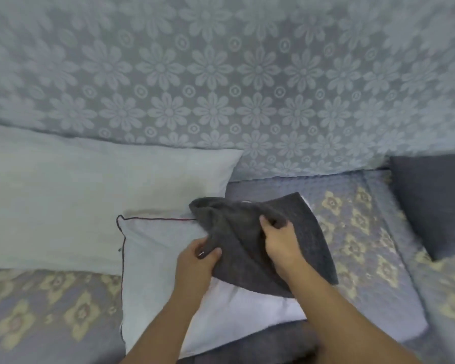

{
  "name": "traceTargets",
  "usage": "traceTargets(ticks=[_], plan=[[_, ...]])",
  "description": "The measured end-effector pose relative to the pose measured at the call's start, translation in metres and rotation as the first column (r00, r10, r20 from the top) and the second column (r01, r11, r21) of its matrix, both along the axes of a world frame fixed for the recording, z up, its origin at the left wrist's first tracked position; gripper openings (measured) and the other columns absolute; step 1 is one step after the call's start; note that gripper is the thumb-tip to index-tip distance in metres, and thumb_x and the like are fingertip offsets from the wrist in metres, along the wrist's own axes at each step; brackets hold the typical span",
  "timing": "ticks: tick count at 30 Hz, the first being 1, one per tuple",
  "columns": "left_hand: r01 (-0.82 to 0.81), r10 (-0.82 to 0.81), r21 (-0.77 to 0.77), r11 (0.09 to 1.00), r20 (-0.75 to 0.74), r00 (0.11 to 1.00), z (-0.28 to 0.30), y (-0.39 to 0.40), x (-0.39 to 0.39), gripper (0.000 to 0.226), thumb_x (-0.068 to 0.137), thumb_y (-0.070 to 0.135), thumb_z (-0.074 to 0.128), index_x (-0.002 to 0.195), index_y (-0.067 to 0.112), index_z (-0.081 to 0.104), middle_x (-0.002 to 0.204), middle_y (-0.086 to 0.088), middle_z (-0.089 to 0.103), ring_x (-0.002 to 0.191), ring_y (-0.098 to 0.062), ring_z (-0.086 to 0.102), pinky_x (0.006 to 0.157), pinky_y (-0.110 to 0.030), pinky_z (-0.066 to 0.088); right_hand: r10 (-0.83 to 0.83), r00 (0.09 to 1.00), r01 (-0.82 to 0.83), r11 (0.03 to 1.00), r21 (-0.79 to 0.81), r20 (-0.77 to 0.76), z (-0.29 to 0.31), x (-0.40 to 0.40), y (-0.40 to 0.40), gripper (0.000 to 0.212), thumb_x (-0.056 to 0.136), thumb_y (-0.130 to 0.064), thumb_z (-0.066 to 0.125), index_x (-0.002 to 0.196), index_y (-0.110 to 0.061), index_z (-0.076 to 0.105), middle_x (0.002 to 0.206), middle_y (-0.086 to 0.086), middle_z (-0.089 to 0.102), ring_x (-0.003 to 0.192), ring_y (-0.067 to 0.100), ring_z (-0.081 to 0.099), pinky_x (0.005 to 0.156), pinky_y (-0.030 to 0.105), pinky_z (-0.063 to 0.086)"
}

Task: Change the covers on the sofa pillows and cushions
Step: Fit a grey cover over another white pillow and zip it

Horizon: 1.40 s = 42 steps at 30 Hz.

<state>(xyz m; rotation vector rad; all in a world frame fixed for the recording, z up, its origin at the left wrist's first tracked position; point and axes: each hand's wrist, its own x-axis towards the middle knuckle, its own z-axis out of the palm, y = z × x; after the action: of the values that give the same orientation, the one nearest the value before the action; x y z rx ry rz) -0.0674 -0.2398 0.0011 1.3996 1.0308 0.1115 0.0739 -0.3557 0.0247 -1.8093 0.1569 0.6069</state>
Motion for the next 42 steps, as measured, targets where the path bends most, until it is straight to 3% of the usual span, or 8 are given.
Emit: traceTargets(ticks=[7,10,13,16,20,31,38,42], plan=[[-0.295,0.280,0.096,0.951,0.142,0.949,0.244,0.041,-0.023,0.013,0.086,0.009,0.076,0.083,0.022,0.076,0.075,0.005,0.073,0.073,-0.013,0.069,0.069,-0.032,0.052,-0.521,0.825,0.549,0.831,-0.088,0.219,0.224,0.075,-0.111,0.052,0.093,-0.027,0.067,0.137,-0.006,0.050,0.121,0.002,0.055,0.110,0.019,0.053,0.091,0.033,0.044],[-0.099,0.056,0.177,0.979,0.229,0.972,0.323,0.043,-0.018,0.020,0.083,0.005,0.078,0.083,0.024,0.078,0.076,0.006,0.074,0.074,-0.012,0.067,0.067,-0.027,0.052,-0.288,0.937,0.348,0.804,-0.482,0.195,0.249,0.099,-0.135,0.081,0.077,-0.026,0.070,0.148,-0.008,0.036,0.143,0.020,0.045,0.132,0.040,0.043,0.109,0.049,0.038],[-0.016,-0.062,0.303,0.953,0.246,0.967,0.368,0.018,-0.009,0.023,0.081,0.006,0.081,0.090,0.026,0.076,0.087,0.009,0.075,0.083,-0.012,0.069,0.073,-0.029,0.052,0.015,0.913,0.165,0.900,-0.403,0.407,0.282,0.077,-0.101,0.052,0.090,-0.009,0.061,0.140,-0.008,0.047,0.140,0.017,0.050,0.130,0.034,0.045,0.107,0.037,0.038],[-0.041,-0.061,0.403,0.914,0.238,0.969,0.387,-0.019,-0.004,0.020,0.084,0.008,0.079,0.090,0.026,0.075,0.090,0.011,0.076,0.090,-0.008,0.071,0.082,-0.029,0.053,0.316,0.840,-0.305,0.947,-0.098,0.441,0.319,0.007,-0.067,0.015,0.096,-0.015,0.062,0.107,-0.022,0.069,0.109,-0.011,0.069,0.102,0.002,0.062,0.081,0.007,0.043],[0.090,-0.211,0.487,0.869,0.199,0.957,0.396,-0.045,-0.019,0.017,0.089,0.006,0.073,0.092,0.022,0.077,0.090,0.011,0.077,0.091,-0.005,0.071,0.085,-0.024,0.054,0.511,0.691,-0.592,0.806,-0.007,0.512,0.336,-0.055,-0.048,0.012,0.096,-0.023,0.064,0.105,-0.028,0.070,0.101,-0.018,0.070,0.097,-0.001,0.064,0.085,0.015,0.049],[0.158,-0.323,0.527,0.835,0.237,0.916,0.402,-0.016,-0.097,0.018,0.087,0.010,0.076,0.087,0.027,0.077,0.088,0.007,0.077,0.089,-0.017,0.070,0.091,-0.042,0.056,0.266,0.833,-0.359,0.927,0.109,0.486,0.344,-0.139,-0.037,0.006,0.086,-0.020,0.077,0.081,-0.018,0.075,0.080,-0.011,0.074,0.079,0.005,0.068,0.072,0.016,0.050],[0.163,-0.373,0.595,0.787,0.249,0.894,0.405,-0.018,-0.123,0.022,0.088,0.008,0.074,0.084,0.030,0.077,0.088,0.012,0.075,0.089,-0.012,0.068,0.087,-0.039,0.056,0.412,0.910,-0.397,0.838,0.376,0.043,0.356,-0.146,-0.039,0.020,0.091,-0.009,0.069,0.072,-0.015,0.073,0.080,0.005,0.069,0.084,0.019,0.065,0.085,0.032,0.053],[0.024,-0.291,0.671,0.741,0.288,0.912,0.406,-0.028,-0.132,0.024,0.087,0.003,0.074,0.082,0.027,0.076,0.083,0.019,0.072,0.086,-0.003,0.067,0.078,-0.014,0.050,0.398,0.912,-0.404,0.913,0.056,0.094,0.345,-0.125,-0.037,0.017,0.088,-0.009,0.071,0.072,-0.016,0.073,0.080,0.004,0.067,0.081,0.022,0.063,0.076,0.029,0.051]])
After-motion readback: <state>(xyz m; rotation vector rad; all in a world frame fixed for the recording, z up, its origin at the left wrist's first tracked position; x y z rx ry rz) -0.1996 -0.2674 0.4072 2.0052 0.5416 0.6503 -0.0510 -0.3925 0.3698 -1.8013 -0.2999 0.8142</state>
